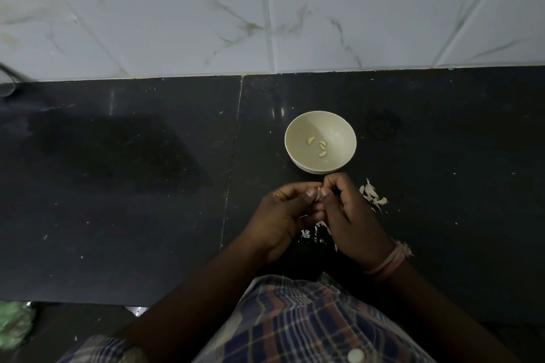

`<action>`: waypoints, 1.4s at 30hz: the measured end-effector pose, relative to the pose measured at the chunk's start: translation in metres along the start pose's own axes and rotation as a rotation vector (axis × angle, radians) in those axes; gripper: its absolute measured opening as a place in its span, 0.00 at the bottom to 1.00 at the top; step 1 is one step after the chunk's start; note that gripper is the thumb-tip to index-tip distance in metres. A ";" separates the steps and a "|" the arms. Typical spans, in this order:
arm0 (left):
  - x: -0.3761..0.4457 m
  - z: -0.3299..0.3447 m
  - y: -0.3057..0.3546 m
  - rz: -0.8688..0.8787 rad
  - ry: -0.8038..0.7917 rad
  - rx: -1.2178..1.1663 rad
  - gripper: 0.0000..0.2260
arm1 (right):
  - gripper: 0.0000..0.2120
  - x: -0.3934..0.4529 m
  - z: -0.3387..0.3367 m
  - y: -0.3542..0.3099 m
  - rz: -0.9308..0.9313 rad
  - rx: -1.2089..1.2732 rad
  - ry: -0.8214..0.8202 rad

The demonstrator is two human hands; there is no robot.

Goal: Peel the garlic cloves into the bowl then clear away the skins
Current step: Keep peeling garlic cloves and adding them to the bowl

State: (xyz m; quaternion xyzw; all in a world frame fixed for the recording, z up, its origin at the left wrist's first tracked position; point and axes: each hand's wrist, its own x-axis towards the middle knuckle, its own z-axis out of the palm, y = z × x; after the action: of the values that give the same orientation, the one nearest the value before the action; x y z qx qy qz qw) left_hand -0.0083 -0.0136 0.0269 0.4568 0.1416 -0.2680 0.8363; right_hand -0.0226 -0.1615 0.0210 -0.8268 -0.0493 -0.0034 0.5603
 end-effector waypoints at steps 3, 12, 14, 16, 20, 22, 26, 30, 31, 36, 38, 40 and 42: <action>-0.001 0.001 0.006 -0.034 0.003 -0.007 0.10 | 0.05 0.000 -0.001 -0.001 -0.005 -0.003 -0.011; -0.003 0.004 0.007 -0.084 0.048 -0.176 0.06 | 0.06 0.002 0.001 -0.002 0.000 0.049 0.004; -0.003 0.003 0.008 -0.097 0.070 -0.218 0.04 | 0.06 0.002 0.001 -0.002 0.008 0.088 0.008; -0.003 0.004 0.009 -0.112 0.073 -0.265 0.05 | 0.05 0.001 0.001 -0.004 0.007 0.143 0.026; -0.003 0.005 0.010 -0.128 0.087 -0.327 0.05 | 0.05 0.000 0.000 -0.011 0.003 0.253 0.065; -0.002 0.004 0.009 -0.135 0.108 -0.353 0.07 | 0.05 0.000 -0.002 -0.012 0.016 0.294 0.081; -0.001 0.003 0.010 -0.132 0.128 -0.387 0.07 | 0.05 0.003 -0.004 -0.010 0.102 0.325 0.191; 0.000 0.005 0.008 -0.087 0.154 -0.338 0.04 | 0.08 0.005 -0.004 0.000 0.176 0.200 0.237; 0.000 0.004 0.008 -0.069 0.160 -0.317 0.03 | 0.10 0.004 -0.004 0.002 0.185 0.142 0.231; -0.001 0.002 0.004 0.014 0.186 -0.253 0.05 | 0.06 0.001 -0.003 -0.005 0.149 -0.054 0.220; -0.002 0.001 0.003 0.037 0.185 -0.241 0.04 | 0.06 0.001 -0.003 -0.009 0.095 -0.129 0.232; -0.003 0.002 0.002 0.055 0.185 -0.235 0.02 | 0.06 0.002 -0.003 -0.012 0.029 -0.152 0.248; -0.003 0.004 0.002 0.070 0.193 -0.226 0.02 | 0.06 0.002 -0.002 -0.013 -0.034 -0.161 0.233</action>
State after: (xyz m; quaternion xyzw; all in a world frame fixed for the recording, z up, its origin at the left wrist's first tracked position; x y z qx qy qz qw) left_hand -0.0099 -0.0157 0.0317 0.3880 0.2348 -0.1757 0.8738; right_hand -0.0213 -0.1581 0.0343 -0.8621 0.0026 -0.1127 0.4941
